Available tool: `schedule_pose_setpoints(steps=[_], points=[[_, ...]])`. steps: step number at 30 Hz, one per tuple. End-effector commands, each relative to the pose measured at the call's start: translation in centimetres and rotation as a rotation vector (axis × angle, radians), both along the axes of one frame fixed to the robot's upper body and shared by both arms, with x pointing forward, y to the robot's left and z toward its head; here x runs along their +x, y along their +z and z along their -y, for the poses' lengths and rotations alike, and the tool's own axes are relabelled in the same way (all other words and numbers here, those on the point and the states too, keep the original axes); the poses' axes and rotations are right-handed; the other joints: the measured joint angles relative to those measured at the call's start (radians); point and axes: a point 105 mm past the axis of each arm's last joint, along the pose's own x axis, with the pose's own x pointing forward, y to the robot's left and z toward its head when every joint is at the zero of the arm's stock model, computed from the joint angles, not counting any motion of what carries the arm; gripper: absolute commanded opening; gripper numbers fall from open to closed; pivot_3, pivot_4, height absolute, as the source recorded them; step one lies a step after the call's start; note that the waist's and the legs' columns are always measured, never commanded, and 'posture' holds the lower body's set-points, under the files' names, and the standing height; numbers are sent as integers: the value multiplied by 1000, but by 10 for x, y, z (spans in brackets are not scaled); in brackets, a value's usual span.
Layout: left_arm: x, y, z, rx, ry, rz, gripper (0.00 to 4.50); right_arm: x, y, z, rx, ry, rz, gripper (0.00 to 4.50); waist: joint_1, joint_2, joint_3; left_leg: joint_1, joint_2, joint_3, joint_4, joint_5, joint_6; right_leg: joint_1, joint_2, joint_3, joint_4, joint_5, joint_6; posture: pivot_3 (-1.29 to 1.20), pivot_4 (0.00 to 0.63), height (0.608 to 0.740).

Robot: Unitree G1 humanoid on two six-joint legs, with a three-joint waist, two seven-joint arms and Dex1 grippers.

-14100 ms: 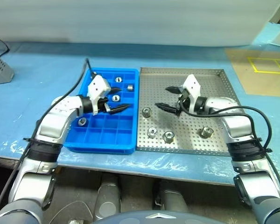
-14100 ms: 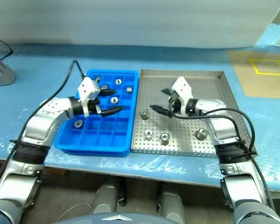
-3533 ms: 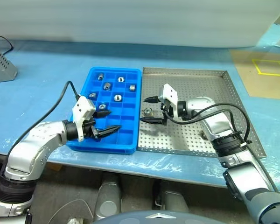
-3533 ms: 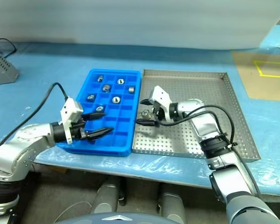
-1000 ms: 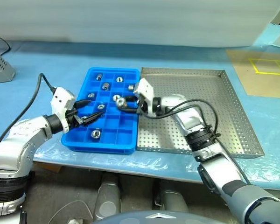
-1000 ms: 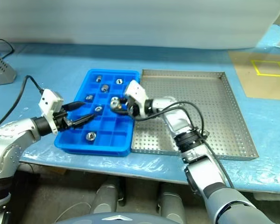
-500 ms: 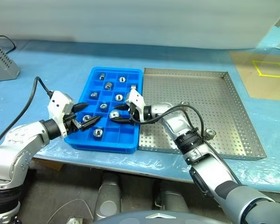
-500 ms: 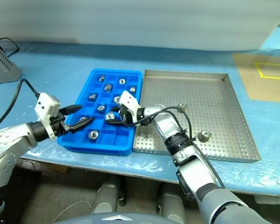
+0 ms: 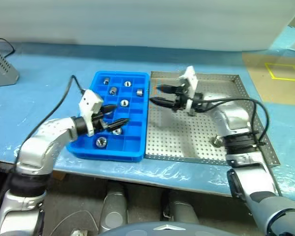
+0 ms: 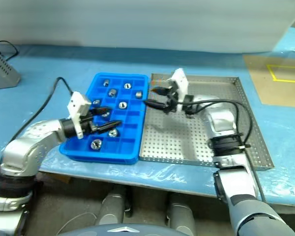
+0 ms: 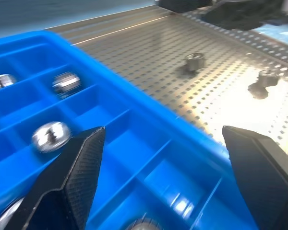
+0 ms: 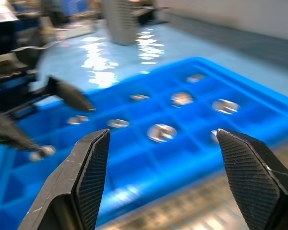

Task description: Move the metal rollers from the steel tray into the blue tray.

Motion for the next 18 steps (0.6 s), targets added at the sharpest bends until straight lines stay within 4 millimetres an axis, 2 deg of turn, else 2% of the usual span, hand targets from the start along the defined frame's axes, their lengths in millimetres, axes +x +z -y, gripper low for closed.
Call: schedule_pose_setpoints(steps=[1, 6, 12, 18], points=[[13, 9, 16, 5, -54, 64, 4076, 16, 1, 31, 24, -178, 20, 3648, -9, 0, 0, 0, 0, 0, 0, 0, -1, 0, 0, 0, 0, 0, 0, -36, 150, 740], [18, 13, 35, 4, -134, 89, 4076, 31, -26, 54, -4, -355, -22, 3648, -53, 0, 0, -1, 0, 0, 0, 1, -1, -1, 0, 0, 1, 0, 0, -72, 150, 740], [18, 8, 33, -1, -135, 76, 4076, 26, -42, 53, -9, -359, -54, 3648, -75, 0, 0, -2, 0, 1, 0, 0, 0, -2, 0, 0, 1, 0, -2, -82, 150, 740], [16, 5, 32, -1, -128, 71, 4076, 27, -68, 65, -41, -400, -125, 3648, -74, 0, 0, -2, 0, 1, 2, -2, 4, -1, 0, 0, 2, 0, -2, -71, 150, 740]])
